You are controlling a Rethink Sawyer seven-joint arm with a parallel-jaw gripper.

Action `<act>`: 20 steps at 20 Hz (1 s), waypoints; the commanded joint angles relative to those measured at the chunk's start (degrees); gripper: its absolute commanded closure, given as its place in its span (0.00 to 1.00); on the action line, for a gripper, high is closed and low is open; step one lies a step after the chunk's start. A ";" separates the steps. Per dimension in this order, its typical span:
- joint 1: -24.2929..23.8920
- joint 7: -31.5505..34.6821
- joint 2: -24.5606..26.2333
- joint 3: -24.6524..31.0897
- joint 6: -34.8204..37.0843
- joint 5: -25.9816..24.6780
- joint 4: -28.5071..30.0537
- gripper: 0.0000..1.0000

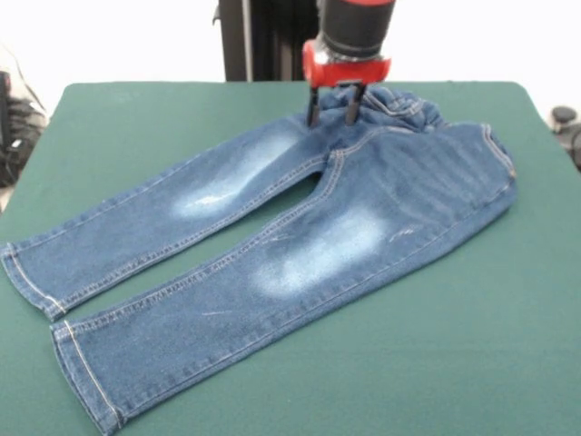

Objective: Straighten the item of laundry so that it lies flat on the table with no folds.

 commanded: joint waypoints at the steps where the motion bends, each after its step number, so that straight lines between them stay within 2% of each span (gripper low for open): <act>1: 7.40 25.45 -4.28 -2.71 12.50 6.67 8.00 0.00; 9: 7.11 23.60 -3.37 -1.68 11.26 6.27 6.70 0.00; 20: 2.67 21.40 -0.27 3.07 4.44 6.09 5.32 0.00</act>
